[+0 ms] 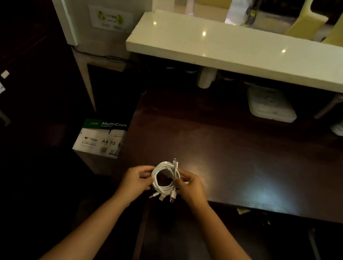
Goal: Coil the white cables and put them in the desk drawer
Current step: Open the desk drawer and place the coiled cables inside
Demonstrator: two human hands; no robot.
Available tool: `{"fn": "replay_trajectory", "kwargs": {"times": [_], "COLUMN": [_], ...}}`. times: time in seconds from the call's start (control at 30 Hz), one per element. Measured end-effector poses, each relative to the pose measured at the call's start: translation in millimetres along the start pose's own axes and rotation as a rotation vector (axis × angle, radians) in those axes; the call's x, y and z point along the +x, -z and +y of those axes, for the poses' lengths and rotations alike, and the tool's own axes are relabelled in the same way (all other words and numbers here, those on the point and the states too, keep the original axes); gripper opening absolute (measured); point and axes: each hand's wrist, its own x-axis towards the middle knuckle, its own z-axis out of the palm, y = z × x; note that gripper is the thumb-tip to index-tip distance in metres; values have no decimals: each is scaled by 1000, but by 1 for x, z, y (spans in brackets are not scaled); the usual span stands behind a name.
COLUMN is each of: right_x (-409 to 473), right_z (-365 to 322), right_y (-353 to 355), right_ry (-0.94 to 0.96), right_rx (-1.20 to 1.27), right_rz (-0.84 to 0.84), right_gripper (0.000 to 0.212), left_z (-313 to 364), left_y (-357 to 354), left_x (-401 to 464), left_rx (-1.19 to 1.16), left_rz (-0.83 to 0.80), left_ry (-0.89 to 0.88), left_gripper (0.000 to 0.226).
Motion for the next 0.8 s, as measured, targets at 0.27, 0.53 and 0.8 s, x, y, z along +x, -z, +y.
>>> {"fn": "replay_trajectory", "kwargs": {"times": [0.27,0.53,0.8], "right_x": [-56,-79,-30], "right_z": [41,117,204], "right_y": [33,46,40], "right_ry": [14,-138,-404], "right_rx": [7,79,136], "right_rz": [-74,-200,-284], "right_gripper": [31,32,31], "left_z": [-23,-90,-158], "left_y": [-34,-67,-101], "left_x": [-70,-87,-34], "left_rx": [-46,-5,96], "left_rz": [25,-30,-180], "left_ry": [-10,102,304], "left_gripper": [34,37,39]}}
